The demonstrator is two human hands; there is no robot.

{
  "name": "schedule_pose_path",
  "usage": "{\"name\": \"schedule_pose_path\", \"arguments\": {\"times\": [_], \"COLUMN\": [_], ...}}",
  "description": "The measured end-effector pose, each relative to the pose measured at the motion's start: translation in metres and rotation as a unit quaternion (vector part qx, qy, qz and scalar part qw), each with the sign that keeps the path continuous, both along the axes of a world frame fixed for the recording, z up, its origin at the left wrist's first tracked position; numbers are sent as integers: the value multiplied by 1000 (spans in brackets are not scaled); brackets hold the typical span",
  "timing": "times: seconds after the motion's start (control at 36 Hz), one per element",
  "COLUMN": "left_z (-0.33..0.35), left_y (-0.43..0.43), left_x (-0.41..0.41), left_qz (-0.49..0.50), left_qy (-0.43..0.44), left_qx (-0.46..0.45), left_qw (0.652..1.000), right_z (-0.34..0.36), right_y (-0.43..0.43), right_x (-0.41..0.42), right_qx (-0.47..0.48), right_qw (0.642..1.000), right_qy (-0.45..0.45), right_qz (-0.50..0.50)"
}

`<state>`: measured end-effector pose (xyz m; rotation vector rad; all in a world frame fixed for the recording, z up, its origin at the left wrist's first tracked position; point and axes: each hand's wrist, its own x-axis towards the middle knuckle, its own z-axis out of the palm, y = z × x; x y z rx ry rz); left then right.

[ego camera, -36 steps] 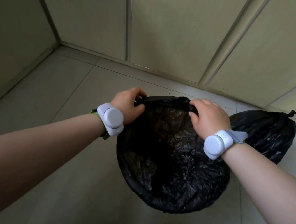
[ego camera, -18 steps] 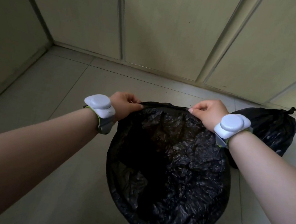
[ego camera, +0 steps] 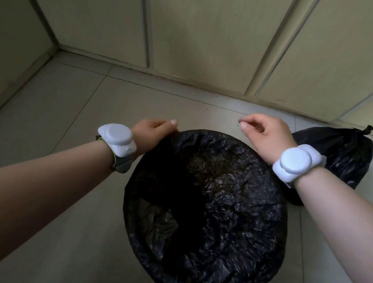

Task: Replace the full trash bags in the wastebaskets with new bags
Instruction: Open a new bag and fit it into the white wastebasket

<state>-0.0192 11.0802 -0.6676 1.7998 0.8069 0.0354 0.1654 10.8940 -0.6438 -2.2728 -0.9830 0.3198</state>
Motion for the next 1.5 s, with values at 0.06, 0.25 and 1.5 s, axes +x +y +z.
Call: {"name": "schedule_pose_path", "arguments": {"times": [0.06, 0.25, 1.5], "left_z": [5, 7, 5], "left_y": [-2, 0, -30], "left_x": [-1, 0, -16], "left_qz": [-86, -78, -367], "left_qy": [42, 121, 48], "left_qx": [39, 196, 581], "left_qw": [995, 970, 725], "right_z": [4, -8, -19], "right_y": [0, -6, -11], "right_x": [-9, -7, -71], "right_qx": [-57, -227, -61], "right_qw": [996, 965, 875], "right_qy": [10, -100, -343], "right_qz": [66, 85, 336]}}
